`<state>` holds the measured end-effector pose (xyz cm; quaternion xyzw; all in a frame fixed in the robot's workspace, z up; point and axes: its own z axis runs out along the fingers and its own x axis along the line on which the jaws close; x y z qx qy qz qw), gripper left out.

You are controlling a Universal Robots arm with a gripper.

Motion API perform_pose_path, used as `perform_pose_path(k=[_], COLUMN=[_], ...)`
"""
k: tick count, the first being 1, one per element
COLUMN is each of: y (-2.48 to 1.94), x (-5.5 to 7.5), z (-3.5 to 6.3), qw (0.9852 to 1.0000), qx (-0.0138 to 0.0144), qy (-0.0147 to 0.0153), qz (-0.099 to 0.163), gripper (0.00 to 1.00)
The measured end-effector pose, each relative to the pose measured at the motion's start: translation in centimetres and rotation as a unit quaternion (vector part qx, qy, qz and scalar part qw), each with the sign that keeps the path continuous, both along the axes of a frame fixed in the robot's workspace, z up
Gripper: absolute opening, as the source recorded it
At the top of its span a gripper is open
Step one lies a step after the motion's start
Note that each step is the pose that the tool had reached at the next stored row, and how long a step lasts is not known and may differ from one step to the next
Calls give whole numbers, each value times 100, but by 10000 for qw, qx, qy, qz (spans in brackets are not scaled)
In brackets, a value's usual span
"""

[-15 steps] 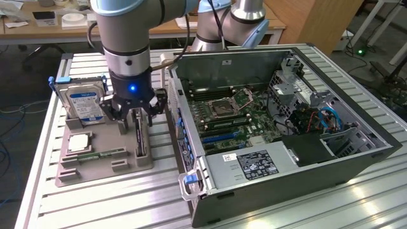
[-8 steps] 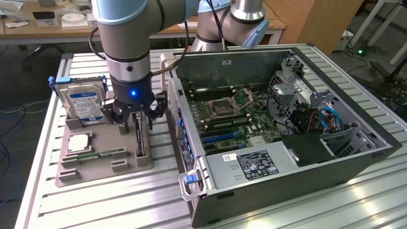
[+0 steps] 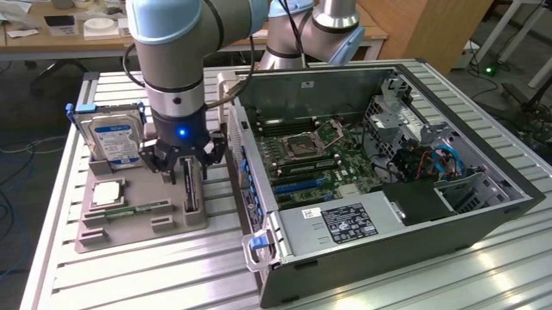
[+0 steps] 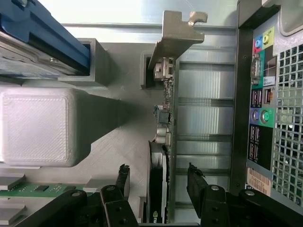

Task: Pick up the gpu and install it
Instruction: 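Pick up the gpu and move the gpu toward the slot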

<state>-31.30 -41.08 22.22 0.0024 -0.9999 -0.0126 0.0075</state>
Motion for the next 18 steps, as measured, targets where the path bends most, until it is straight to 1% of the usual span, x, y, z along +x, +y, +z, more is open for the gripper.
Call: perform_pose_path(k=[4,12,18], y=[0,0,0], x=[0,0,-5], z=[-39,-40,-47], qw=[10000,10000,10000], qx=[-1,0,0], qy=[1,1,1], qz=[0,0,-49], gripper=[61,61,61])
